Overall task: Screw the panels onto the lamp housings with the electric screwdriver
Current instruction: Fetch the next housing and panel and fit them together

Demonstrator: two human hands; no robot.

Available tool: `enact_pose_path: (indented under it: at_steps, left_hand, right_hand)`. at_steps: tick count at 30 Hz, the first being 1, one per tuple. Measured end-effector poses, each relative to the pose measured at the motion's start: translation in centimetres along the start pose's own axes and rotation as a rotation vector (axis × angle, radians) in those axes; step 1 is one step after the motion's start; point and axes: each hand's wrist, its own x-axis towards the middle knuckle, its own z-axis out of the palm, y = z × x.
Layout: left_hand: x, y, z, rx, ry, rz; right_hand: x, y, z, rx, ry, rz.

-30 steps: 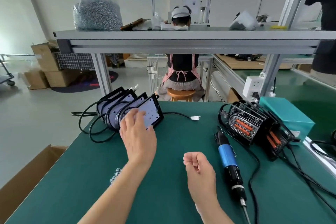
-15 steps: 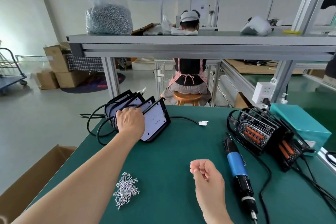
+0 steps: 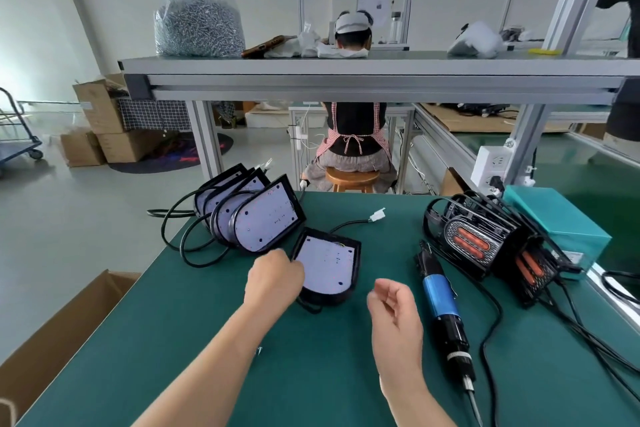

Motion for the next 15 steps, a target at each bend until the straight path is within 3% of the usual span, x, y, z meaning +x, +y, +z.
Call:
enact_pose_path:
  at_steps: [4,7,11,15]
  left_hand:
    - [-5.0,-0.2,1.9,-0.119,-0.058,0.036]
    - [-8.2,-1.0,3.2,-0.164,-0.061,0.105]
    - [-10.6,-2.2,3.9,-0.304,-0.112,0.07]
    - [-10.7,-2.8,3.6,-0.266,-0.171,0.102]
  right_hand:
    - [0.0,-0.3,-0.1,0.083,0.008,0.023]
    - [-0.2,-0.8,-0.3,-0.013,0.013,0.006]
    - [-0.6,-1.6,-1.0,-0.166,-0.004,-0.041]
    - [-1.7,-2.0,-2.0,-0.2,0.012,-0.098]
